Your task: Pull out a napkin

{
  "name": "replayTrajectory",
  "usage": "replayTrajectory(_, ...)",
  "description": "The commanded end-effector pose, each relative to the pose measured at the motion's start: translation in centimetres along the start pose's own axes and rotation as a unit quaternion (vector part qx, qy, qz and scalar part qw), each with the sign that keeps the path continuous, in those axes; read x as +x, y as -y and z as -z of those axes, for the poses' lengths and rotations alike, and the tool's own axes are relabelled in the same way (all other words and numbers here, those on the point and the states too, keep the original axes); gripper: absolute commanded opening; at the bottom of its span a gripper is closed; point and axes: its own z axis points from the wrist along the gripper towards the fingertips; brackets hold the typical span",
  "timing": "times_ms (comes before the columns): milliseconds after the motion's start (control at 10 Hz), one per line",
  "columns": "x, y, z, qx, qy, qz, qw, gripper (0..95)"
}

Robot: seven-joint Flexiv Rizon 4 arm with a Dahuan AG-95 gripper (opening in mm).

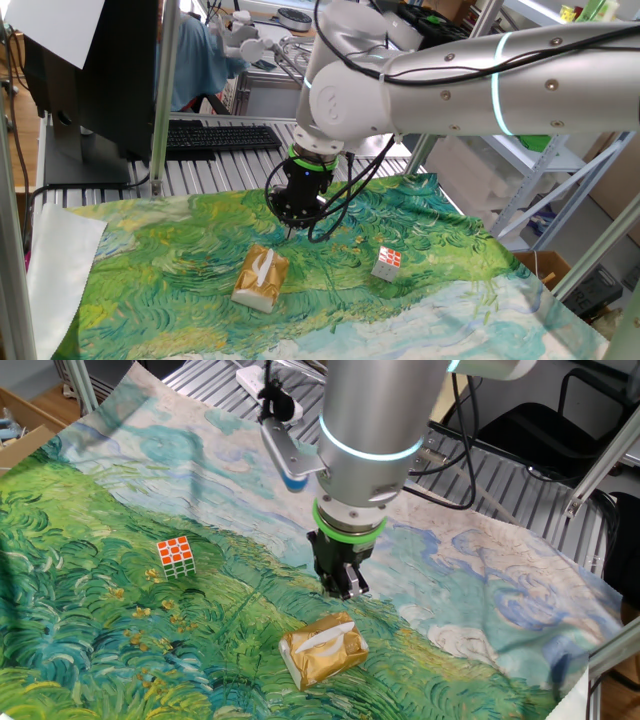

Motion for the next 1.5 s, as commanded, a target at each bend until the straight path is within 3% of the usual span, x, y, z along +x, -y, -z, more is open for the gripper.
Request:
replayTrajectory(100,-0.02,-0.01,0.04,0.000,0.000,0.006,1.0000,0.0)
replayTrajectory(400,-0.02,-0.01,0.04,0.001,0.002,-0.014,0.9999,0.0)
replayTrajectory(700,-0.02,-0.01,0.04,-0.001,0.001,0.053,0.9986,0.0)
replayTrajectory(900,-0.02,-0.01,0.04,-0.019,-0.008,0.089,0.9958,0.0)
replayTrajectory(1000,-0.02,-0.01,0.04,-0.019,-0.009,0.103,0.9944,0.0)
replayTrajectory(1500,-0.02,-0.01,0.04,-0.022,-0.016,0.106,0.9940,0.0)
